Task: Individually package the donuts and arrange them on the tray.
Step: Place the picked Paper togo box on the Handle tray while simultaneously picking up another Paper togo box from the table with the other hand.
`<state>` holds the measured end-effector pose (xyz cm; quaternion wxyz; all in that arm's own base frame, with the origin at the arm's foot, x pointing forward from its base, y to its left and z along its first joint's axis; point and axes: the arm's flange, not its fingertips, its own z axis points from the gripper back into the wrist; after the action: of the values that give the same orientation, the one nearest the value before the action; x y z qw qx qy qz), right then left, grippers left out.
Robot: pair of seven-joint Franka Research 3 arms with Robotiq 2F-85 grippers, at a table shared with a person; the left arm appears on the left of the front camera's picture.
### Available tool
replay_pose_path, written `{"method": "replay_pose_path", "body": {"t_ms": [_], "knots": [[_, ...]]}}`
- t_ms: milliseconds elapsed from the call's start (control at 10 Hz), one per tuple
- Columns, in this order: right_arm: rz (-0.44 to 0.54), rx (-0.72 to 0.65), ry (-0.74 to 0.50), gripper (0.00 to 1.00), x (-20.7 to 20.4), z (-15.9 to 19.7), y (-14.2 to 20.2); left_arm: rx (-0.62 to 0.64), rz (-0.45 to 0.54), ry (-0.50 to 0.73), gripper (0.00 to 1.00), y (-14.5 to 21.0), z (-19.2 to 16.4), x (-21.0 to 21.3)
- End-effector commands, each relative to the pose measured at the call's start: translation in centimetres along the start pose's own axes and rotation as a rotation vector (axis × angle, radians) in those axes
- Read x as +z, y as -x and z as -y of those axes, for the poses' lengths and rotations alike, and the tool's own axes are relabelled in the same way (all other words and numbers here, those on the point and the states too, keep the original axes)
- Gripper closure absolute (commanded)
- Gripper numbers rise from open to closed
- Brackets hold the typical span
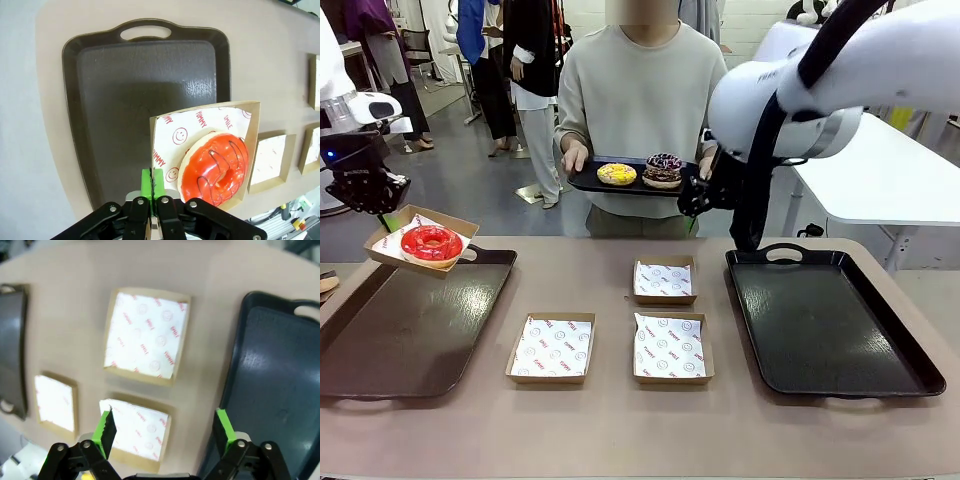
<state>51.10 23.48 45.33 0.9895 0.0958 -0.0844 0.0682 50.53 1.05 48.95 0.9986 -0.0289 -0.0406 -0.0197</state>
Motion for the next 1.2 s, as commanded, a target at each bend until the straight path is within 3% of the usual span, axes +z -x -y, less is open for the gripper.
{"method": "replay_pose_path", "body": {"t_ms": [0,500,600,1100], "knots": [[-0.010,-0.065,0.109,0.00,-2.6,-1.8,-2.6,0.009,0.006,-0.007,0.99,-0.1,-0.7,-1.2],[-0.048,-0.185,0.147,0.00,-7.2,-3.1,-5.2,0.011,-0.009,0.047,0.99,-1.3,-1.9,-4.0],[-0.048,-0.109,0.132,0.00,-7.4,-2.2,-3.8,0.021,-0.014,0.010,0.99,-1.0,-1.1,-3.4],[-0.048,-0.136,0.125,0.00,-8.2,-2.3,-4.3,0.033,-0.019,0.008,0.99,-1.4,-0.7,-4.8]]}}
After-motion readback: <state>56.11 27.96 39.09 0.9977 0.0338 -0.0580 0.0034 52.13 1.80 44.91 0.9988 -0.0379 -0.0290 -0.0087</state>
